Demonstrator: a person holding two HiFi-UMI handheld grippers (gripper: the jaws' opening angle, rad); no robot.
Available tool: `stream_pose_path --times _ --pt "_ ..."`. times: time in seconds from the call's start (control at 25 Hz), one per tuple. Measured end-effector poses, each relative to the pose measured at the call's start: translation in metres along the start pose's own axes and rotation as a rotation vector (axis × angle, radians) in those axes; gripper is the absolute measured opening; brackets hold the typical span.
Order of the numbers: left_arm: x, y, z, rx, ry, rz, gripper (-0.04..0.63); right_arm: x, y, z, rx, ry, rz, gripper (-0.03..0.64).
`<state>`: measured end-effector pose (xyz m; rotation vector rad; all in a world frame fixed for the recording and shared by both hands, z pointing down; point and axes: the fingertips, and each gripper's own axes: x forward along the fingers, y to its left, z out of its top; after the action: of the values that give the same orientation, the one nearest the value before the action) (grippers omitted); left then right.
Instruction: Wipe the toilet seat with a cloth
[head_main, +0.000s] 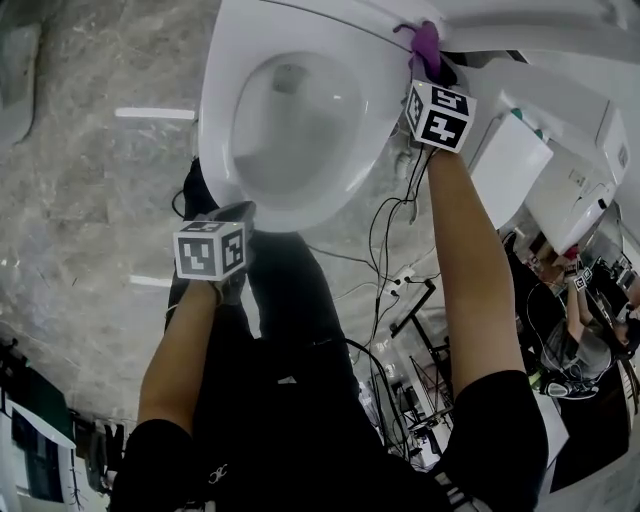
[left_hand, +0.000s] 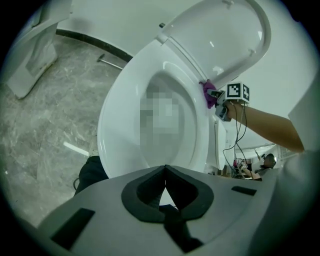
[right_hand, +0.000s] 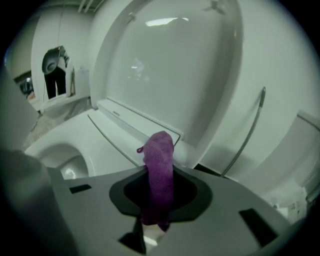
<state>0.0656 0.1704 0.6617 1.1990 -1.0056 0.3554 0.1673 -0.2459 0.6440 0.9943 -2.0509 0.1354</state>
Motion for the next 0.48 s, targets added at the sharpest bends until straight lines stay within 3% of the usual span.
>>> stream_pose_path --times 0.12,0.24,0.36,0.48 --pt "-0.001 -0.008 0.009 0.012 -0.009 -0.017 0.009 -0.007 0.024 -0.003 0.102 -0.052 0.055 0.080" --pt "-0.003 -0.017 0.020 0.025 -0.020 -0.032 0.009 -0.008 0.052 0.007 0.114 -0.102 0.112 0.080" --pt "-0.007 -0.019 0.027 0.038 -0.031 -0.036 0.009 -0.007 0.086 0.022 0.051 -0.143 0.202 0.080" --pt "-0.010 -0.019 0.027 0.038 -0.035 -0.039 0.009 -0.012 0.123 0.027 -0.090 -0.162 0.344 0.080"
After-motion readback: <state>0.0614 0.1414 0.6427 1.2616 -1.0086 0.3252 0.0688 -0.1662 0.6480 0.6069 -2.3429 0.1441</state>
